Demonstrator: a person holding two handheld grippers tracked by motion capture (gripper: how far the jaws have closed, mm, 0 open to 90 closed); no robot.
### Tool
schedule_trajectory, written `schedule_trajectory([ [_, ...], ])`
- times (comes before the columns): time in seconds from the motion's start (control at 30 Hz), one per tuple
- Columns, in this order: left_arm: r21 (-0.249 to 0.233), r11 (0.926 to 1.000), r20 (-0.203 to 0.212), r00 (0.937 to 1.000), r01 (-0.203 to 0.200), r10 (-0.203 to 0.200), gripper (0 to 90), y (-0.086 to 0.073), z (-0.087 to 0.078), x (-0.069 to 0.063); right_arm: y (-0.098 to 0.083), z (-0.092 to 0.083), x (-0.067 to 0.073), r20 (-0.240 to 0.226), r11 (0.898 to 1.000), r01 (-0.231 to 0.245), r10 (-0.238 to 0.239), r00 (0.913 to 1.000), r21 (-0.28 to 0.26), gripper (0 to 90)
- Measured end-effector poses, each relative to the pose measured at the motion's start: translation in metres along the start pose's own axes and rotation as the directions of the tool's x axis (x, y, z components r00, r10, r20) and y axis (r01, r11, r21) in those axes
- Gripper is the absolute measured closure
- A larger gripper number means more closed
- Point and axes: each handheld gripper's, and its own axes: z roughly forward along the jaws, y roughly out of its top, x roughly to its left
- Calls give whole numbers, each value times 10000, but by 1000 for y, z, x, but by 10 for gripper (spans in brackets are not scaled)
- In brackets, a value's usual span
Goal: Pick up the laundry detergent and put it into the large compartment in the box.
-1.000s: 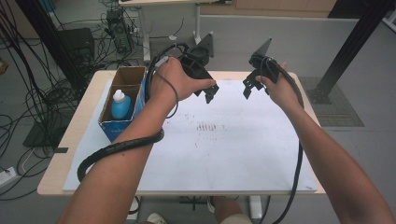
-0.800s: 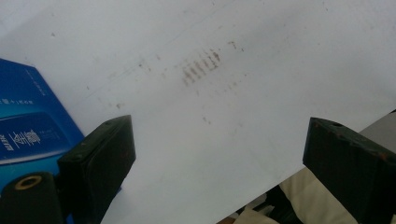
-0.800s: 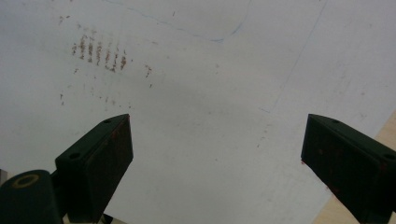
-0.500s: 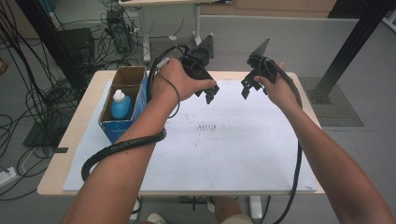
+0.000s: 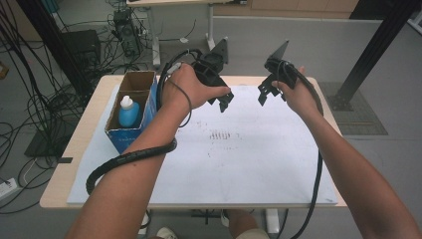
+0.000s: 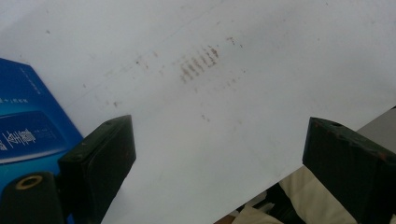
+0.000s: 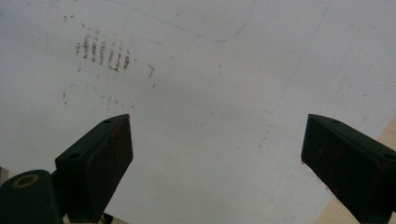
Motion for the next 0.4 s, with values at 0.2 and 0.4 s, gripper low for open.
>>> schedule_trajectory([
  [0.2,-27,10000,-28,10000,-31,31,99,0,-1,-1,0,0,0,5,10000,0,0,10000,9,88],
  [0.4,-21,10000,-24,10000,-16,16,100,-1,-1,0,0,0,1,40,10000,13,-13,10000,25,87],
])
